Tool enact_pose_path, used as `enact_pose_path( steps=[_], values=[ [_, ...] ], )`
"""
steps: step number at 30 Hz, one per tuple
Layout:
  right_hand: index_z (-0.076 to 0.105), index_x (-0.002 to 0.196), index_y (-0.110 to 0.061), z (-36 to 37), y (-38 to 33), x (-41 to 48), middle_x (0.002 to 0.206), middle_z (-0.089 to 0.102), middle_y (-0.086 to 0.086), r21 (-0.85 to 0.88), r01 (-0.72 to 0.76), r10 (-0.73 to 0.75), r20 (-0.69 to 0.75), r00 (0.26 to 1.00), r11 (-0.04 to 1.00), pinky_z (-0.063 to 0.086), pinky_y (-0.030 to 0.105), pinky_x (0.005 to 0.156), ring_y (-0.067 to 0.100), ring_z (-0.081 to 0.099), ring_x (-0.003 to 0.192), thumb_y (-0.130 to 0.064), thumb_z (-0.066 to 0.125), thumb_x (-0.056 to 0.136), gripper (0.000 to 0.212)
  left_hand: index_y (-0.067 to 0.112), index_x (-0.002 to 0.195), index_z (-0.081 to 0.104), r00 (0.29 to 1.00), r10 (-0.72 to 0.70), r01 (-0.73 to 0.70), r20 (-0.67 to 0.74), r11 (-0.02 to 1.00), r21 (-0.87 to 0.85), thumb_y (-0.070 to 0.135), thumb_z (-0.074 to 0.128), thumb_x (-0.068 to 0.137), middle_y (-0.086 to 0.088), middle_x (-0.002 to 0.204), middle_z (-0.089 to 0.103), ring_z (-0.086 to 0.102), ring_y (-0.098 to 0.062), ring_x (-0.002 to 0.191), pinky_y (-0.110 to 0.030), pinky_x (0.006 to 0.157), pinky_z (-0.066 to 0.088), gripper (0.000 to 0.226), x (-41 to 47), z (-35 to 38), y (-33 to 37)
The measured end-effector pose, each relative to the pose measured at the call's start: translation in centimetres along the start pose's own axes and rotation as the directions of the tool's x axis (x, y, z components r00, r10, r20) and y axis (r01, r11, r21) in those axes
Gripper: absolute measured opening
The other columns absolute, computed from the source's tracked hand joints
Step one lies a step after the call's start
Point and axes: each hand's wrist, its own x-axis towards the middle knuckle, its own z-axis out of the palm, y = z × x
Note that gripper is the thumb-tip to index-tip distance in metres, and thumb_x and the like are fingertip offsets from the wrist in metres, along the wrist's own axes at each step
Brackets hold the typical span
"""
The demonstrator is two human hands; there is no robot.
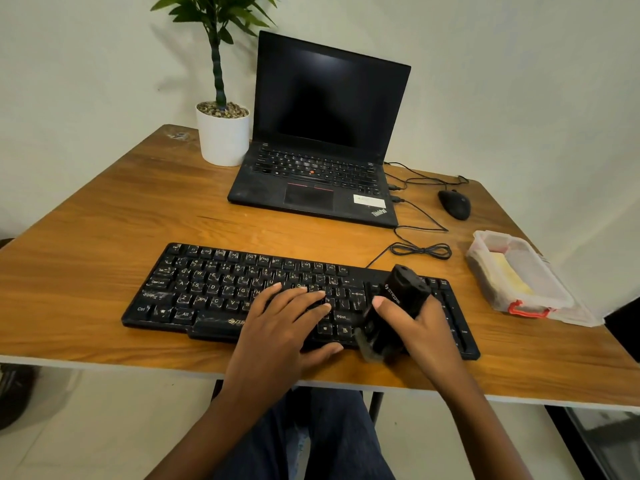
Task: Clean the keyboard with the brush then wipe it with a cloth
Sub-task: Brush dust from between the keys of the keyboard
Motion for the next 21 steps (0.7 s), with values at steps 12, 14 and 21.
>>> enact_pose_path(
  steps=[12,14,21],
  values=[
    [0.057,0.083,-0.016,0.1,0.3,0.3,0.077,0.063,0.000,-0.027,0.041,-0.040,0.034,0.999,0.999,0.048,0.012,0.059,0.001,0.061,0.069,-0.021,0.063,0.085,0.009,0.023,0.111,0.067,1.000,-0.005,0.005,0.004,1.000,-0.005,0.062,0.046,0.084,0.006,0.121,0.063,0.055,-0.013,0.116,-0.039,0.106,0.030,0.052,-0.1,0.0,0.0],
    [0.056,0.081,-0.016,-1.0,0.5,1.1,0.076,0.063,-0.001,-0.061,0.036,-0.037,-0.029,0.999,0.997,0.047,0.014,0.057,0.000,0.060,0.066,-0.020,0.062,0.086,0.009,0.023,0.112,0.067,1.000,-0.007,0.007,0.000,1.000,-0.004,0.062,0.044,0.084,0.007,0.121,0.062,0.055,-0.013,0.116,-0.039,0.106,0.030,0.053,0.0,0.0,0.0],
    [0.053,0.075,-0.018,1.0,0.6,2.0,0.067,0.058,-0.002,-0.119,0.112,-0.124,-0.101,0.987,0.987,0.043,0.011,0.055,0.002,0.057,0.064,-0.027,0.064,0.084,0.017,0.022,0.111,0.068,1.000,0.002,-0.002,-0.018,1.000,0.001,0.062,0.045,0.083,0.006,0.120,0.063,0.056,-0.014,0.115,-0.039,0.104,0.031,0.053,-0.1,0.2,0.0]
  ],
)
